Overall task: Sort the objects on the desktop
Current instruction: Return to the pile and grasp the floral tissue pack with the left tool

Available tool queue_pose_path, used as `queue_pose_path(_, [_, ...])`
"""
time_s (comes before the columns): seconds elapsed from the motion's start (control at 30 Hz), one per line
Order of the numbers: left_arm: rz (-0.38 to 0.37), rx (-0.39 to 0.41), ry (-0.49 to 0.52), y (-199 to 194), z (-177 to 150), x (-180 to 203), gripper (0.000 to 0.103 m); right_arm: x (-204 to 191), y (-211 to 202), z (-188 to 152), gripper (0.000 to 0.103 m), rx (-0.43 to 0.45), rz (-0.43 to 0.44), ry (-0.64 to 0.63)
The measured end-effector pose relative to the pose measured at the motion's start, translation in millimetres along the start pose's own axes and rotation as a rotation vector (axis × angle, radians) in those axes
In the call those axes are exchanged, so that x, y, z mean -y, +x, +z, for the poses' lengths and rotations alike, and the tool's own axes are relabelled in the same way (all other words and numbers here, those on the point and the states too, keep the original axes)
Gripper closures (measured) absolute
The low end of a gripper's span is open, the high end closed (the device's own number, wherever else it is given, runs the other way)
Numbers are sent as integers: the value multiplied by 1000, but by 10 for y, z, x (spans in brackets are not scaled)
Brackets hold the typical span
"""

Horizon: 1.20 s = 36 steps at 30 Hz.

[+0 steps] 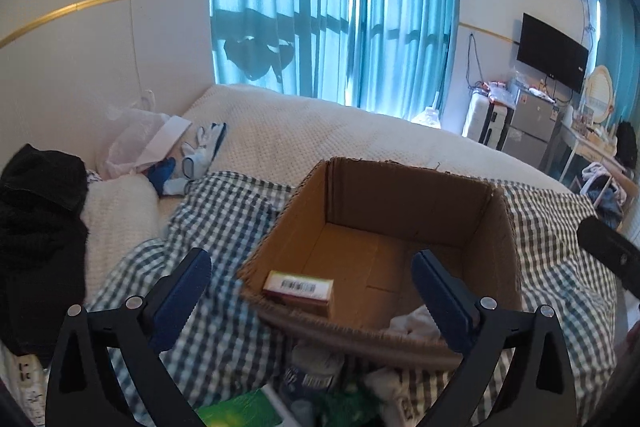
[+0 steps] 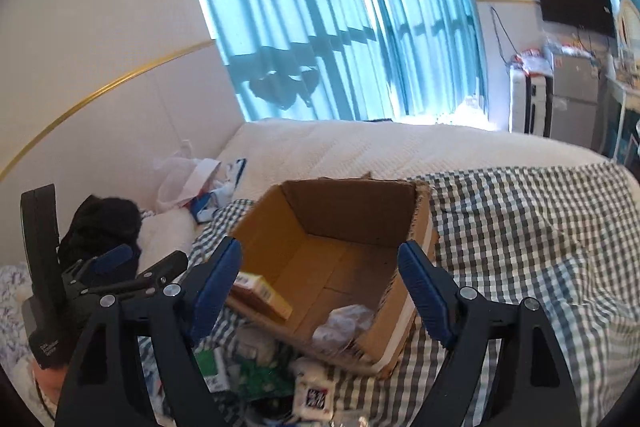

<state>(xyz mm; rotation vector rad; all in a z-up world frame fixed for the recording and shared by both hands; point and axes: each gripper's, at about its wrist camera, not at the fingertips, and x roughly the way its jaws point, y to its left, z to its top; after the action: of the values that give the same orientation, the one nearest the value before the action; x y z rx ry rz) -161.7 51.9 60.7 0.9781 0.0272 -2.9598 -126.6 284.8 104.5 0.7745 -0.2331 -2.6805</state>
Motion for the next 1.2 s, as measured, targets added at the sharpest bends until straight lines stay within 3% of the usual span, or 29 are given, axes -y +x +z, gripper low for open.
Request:
queue_pose_path(0.17, [-14, 21, 37, -519, -139, -194, 0, -240, -306, -262, 22, -3, 28, -1])
queue_pose_path(0.33, [-11, -50, 51, -719, -423, -468, 0, -428, -365, -700, 22, -61, -21, -97])
queue_pose_path(0.43, [9, -99, 43, -683, -689, -671, 0, -467, -358, -955, 22, -103, -37, -142])
queue_pose_path(0.77, [132, -166, -153, -497, -1730, -1154, 0, -521, -68, -1435, 22, -240, -47, -197])
queue_pose_path(1.2, [166, -257, -154, -129, -1998, -1113, 0, -310, 479, -1842, 23, -431, -26, -170])
